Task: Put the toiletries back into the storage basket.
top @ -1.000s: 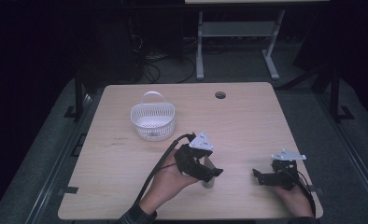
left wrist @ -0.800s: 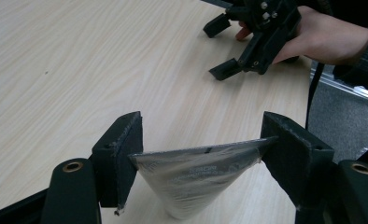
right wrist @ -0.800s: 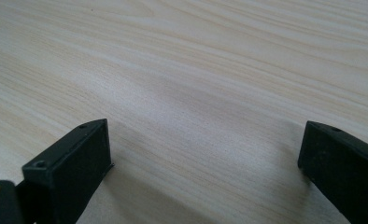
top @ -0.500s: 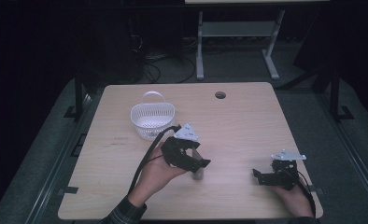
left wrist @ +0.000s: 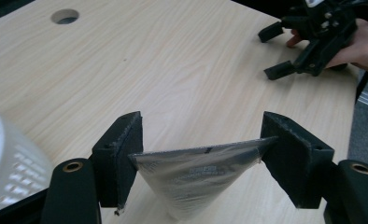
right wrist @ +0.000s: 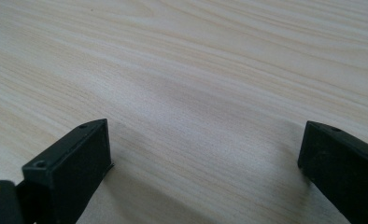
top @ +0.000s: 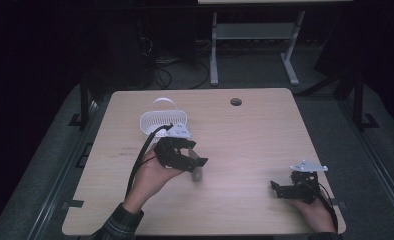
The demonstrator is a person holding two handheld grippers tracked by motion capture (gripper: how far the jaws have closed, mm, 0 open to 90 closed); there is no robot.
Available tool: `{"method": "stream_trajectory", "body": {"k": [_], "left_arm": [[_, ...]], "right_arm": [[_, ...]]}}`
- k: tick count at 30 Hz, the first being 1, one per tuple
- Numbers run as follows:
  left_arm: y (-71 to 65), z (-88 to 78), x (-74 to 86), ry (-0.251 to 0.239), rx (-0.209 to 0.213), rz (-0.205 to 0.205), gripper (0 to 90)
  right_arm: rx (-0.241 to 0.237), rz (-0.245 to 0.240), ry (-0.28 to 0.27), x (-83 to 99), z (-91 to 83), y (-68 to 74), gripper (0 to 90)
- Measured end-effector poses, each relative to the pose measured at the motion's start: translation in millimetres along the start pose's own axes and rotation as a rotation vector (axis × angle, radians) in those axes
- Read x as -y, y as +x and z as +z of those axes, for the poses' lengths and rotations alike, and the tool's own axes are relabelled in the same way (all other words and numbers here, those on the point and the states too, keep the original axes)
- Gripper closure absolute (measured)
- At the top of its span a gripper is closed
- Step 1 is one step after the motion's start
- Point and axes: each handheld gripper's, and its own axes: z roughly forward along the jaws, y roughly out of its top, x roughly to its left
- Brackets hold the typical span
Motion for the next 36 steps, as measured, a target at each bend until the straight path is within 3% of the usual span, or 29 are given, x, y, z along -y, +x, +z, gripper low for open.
{"method": "stream_trajectory", "body": {"k": [20,36], "left_arm": [[52.8,-44.4,17.9,-0.005,-0.139,-0.089,30.3],[77.1,-76.5,8.7,-0.018,-0.182,-0.124,30.3]], "right_arm": [[0.001,0.001,0.000,0.0,0.0,0.0,2.0],[0.002,0.001,0.000,-0.2,0.2,-0.4,2.0]]}}
